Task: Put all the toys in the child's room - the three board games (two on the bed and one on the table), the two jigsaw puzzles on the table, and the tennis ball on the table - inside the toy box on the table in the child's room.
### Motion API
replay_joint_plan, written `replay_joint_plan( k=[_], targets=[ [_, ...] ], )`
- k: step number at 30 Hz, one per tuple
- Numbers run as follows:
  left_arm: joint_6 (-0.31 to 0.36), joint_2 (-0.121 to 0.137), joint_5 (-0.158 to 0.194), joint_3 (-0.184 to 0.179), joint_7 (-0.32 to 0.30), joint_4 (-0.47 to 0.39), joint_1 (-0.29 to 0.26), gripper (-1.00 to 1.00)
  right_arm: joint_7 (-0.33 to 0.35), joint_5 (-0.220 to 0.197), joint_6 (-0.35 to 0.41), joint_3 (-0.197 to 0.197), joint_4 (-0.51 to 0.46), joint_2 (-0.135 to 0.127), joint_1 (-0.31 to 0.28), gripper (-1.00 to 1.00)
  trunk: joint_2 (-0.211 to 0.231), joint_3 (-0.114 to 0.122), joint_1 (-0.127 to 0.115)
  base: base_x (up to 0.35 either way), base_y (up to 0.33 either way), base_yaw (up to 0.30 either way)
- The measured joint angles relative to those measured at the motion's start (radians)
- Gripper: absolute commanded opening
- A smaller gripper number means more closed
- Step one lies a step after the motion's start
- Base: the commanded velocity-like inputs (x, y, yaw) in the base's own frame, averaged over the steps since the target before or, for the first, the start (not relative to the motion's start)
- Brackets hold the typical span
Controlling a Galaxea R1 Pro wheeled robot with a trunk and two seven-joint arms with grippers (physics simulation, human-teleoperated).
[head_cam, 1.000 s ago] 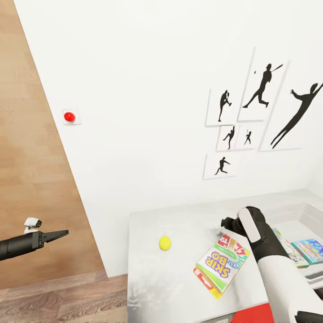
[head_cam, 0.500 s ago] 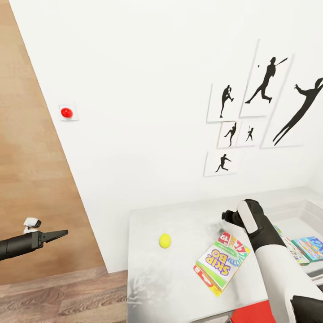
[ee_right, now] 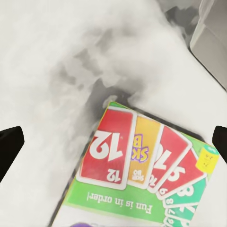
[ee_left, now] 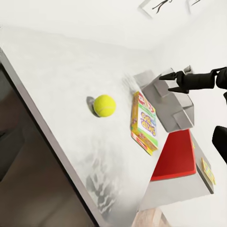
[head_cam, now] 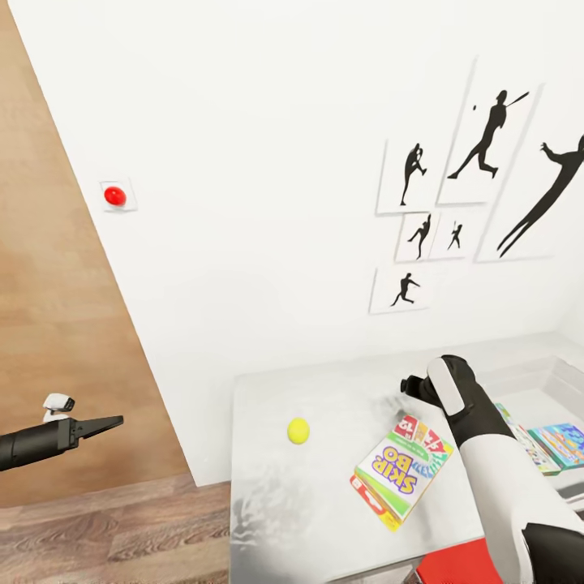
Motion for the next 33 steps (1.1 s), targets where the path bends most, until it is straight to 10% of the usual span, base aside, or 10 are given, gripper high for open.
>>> replay_joint_plan(
  k=[33],
  targets=[
    [0.0, 0.001, 0.0, 0.0, 0.0, 0.0, 0.0, 1.0, 0.012, 0.048, -0.053, 0.008, 0.073, -0.002, -0.062, 1.0, 0.0, -0.054, 0.0, 0.005, 0.0, 0.0]
  ],
)
